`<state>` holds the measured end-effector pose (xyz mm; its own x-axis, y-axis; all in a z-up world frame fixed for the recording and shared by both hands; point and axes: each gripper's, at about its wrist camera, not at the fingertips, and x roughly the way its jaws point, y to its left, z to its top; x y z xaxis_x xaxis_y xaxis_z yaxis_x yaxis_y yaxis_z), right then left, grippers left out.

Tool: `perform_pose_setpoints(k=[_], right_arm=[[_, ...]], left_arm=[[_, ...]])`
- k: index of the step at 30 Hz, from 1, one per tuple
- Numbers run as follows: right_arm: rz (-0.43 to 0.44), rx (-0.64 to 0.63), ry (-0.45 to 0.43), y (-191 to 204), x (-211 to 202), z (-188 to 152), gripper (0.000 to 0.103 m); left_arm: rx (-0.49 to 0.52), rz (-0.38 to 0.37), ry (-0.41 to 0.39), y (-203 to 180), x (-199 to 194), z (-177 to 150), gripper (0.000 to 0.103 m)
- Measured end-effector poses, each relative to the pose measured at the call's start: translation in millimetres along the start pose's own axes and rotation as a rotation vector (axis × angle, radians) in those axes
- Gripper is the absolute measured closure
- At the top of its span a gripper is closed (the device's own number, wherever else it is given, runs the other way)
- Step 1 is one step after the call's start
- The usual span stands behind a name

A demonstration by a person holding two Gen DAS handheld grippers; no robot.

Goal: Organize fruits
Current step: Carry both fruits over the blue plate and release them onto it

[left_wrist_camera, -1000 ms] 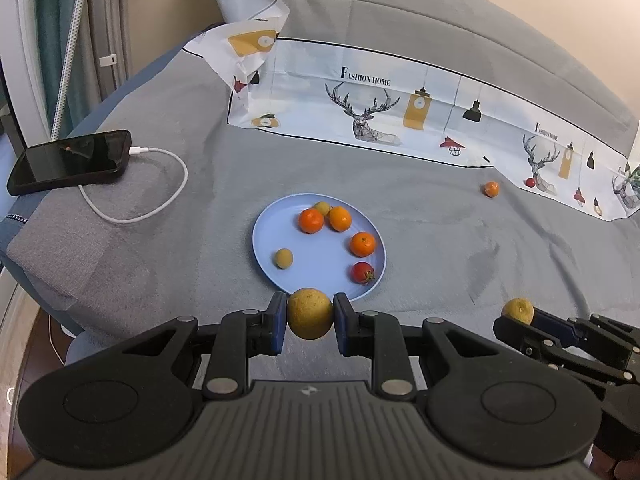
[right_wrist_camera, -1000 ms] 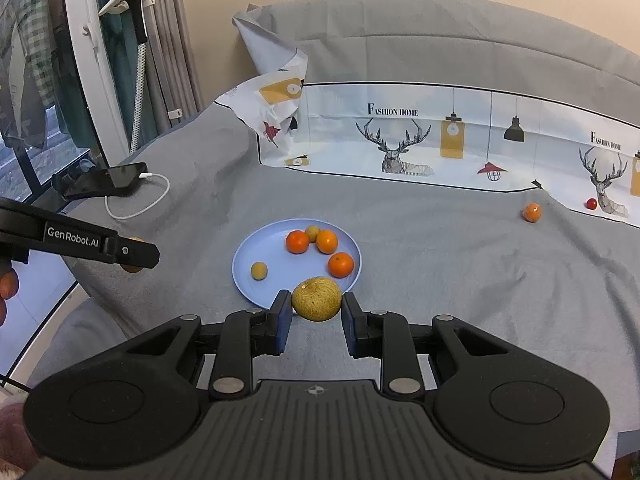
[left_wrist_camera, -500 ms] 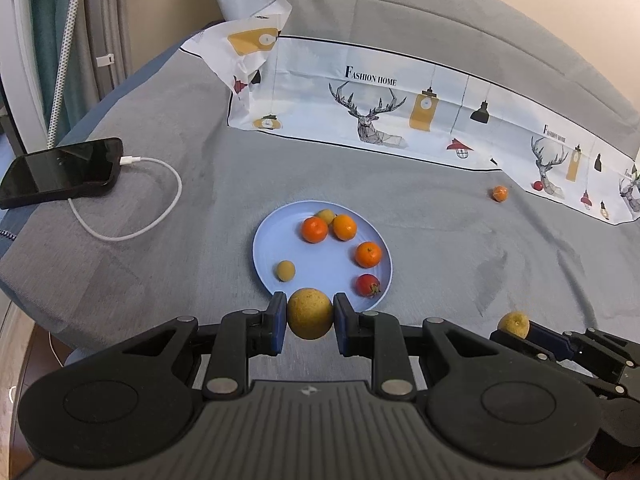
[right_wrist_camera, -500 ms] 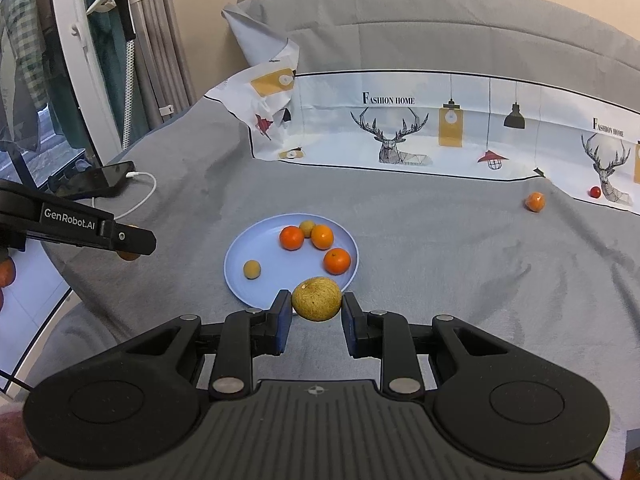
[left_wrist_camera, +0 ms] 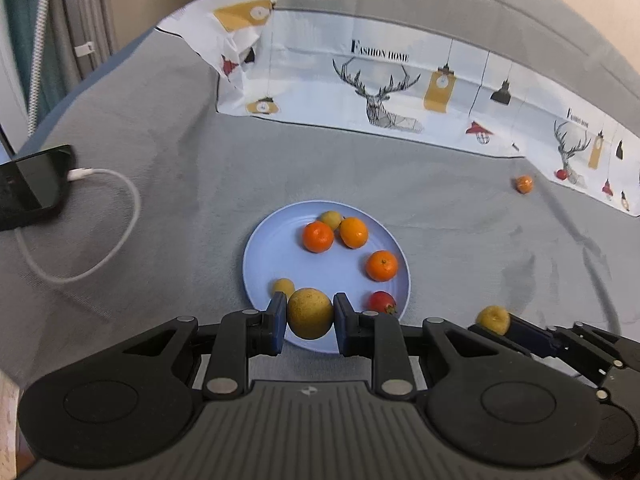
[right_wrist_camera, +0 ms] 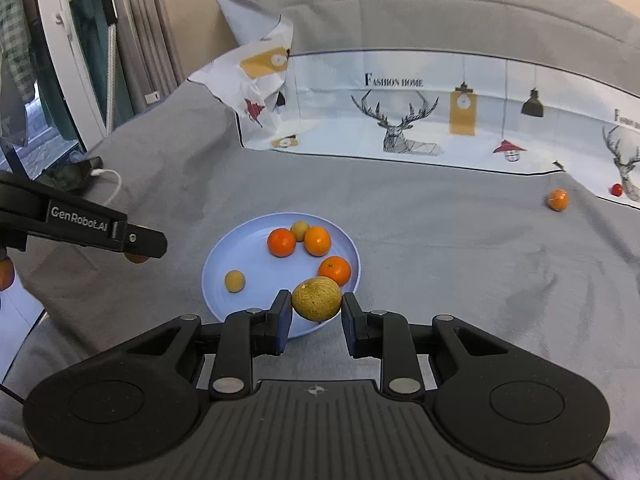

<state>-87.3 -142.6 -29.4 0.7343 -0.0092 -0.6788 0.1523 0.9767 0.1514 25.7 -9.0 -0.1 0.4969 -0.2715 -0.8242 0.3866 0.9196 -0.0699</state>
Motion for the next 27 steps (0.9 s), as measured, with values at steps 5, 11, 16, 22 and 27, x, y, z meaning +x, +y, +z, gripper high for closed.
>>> perform_pose_setpoints(k=[5, 11, 16, 22, 27], right_arm=[[0.019, -0.014, 0.042, -1, 39, 5, 0.075], [0.037, -0.040, 0.095, -3, 82, 8, 0.075], [0.040, -0.058, 0.123, -4, 111, 9, 0.075], [0.049, -0.102, 0.148, 0, 134, 10, 0.075], [0.061, -0.125, 0.165, 5, 146, 15, 0.073]], left_arm=[[0.021, 0.030, 0.037, -2, 42, 11, 0.076], [0.057, 0.065, 0.066, -4, 88, 19, 0.076], [0.067, 0.078, 0.104, -4, 119, 22, 0.076], [0.072, 0.100, 0.123, -2, 140, 27, 0.076], [0.077, 0.096, 0.122, 1, 141, 31, 0.032]])
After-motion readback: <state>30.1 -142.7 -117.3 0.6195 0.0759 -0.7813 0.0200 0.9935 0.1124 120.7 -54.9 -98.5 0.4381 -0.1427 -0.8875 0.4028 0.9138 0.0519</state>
